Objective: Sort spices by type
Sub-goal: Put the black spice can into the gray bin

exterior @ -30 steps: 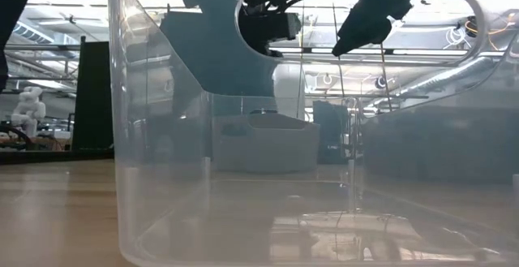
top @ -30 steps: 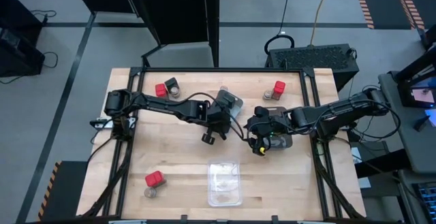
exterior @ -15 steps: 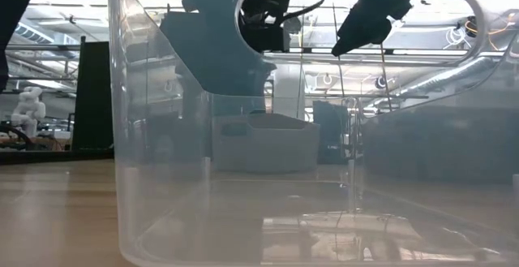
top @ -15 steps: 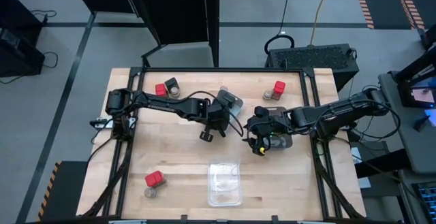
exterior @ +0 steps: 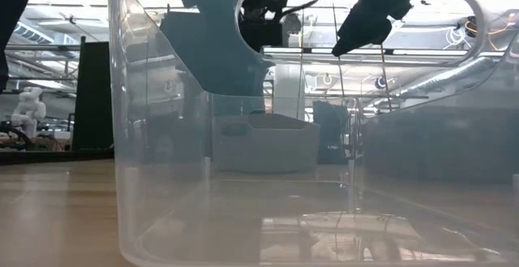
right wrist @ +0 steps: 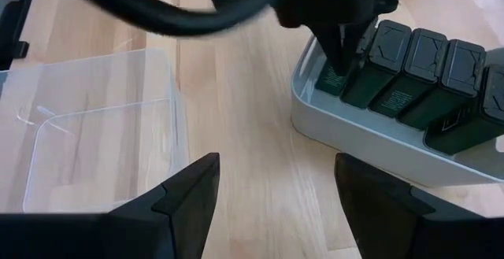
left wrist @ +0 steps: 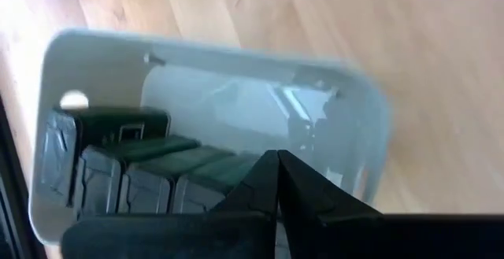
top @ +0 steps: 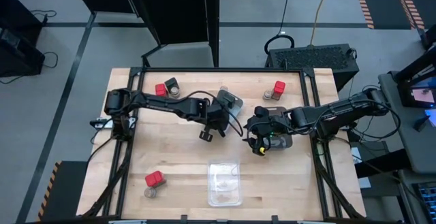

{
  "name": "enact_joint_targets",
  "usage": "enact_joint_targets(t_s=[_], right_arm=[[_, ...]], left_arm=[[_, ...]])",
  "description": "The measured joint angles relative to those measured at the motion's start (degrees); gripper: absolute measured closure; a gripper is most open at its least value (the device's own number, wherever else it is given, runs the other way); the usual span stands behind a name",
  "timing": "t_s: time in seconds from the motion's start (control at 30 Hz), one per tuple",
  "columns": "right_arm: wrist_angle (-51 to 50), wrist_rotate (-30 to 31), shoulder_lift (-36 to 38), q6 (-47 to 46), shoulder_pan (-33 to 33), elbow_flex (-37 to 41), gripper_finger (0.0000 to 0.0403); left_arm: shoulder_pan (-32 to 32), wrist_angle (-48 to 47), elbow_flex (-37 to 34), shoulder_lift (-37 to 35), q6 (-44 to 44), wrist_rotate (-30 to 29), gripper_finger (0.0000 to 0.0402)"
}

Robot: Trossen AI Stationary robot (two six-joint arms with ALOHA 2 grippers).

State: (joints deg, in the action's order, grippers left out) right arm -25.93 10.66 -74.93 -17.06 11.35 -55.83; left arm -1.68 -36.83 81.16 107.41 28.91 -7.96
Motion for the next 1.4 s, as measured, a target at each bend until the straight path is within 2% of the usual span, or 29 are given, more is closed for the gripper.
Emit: enact_joint_targets(t_s=[0.13, 0.27, 0.47, 0.6, 0.73, 0.93, 1.03, 1.13, 1.4], right_arm=[[-0.22, -0.02, -0.01, 0.13, 0.0, 0.0, 0.0165], [-1.46, -0.07, -0.01, -0.54, 0.0, 0.0, 0.0165], [-1.93, 0.05, -0.01, -0.46, 0.0, 0.0, 0.0165], [-2.23, 0.07, -0.01, -1.88, 0.02, 0.0, 0.0165], [-2.6, 0.28, -0.01, -1.89, 0.51, 0.0, 0.0165], [-0.95, 0.31, -0.01, 0.09, 0.76, 0.0, 0.0165], [-0.75, 0.31, -0.01, -0.59, 0.91, 0.0, 0.0165], [-0.81, 0.31, -0.01, -1.2, 1.59, 0.0, 0.0165], [-0.87, 0.31, -0.01, -1.27, 2.62, 0.0, 0.0165]], left_arm=[[1.01, -1.59, 2.19, -0.99, 0.39, 0.17, 0.0387], [0.91, -7.62, 4.59, -3.81, 0.27, -0.33, 0.0387], [-3.58, -9.4, 4.55, -10.56, -1.34, -3.86, 0.0387], [-10.39, -17.38, 4.55, -14.96, -4.67, -5.79, 0.0387], [-20.55, -26.26, 4.55, -18.93, -10.66, -6.95, 0.0387], [-37.12, -27.09, 4.54, -20.51, -13.93, -0.32, 0.0387], [-42.93, -27.47, 4.55, -18.87, -18.74, 3.61, 0.0387], [-46.67, -29.26, 4.44, -16.61, -23.79, 5.06, 0.0387], [-48.52, -31.64, 2.94, -11.99, -23.59, 5.15, 0.0386]])
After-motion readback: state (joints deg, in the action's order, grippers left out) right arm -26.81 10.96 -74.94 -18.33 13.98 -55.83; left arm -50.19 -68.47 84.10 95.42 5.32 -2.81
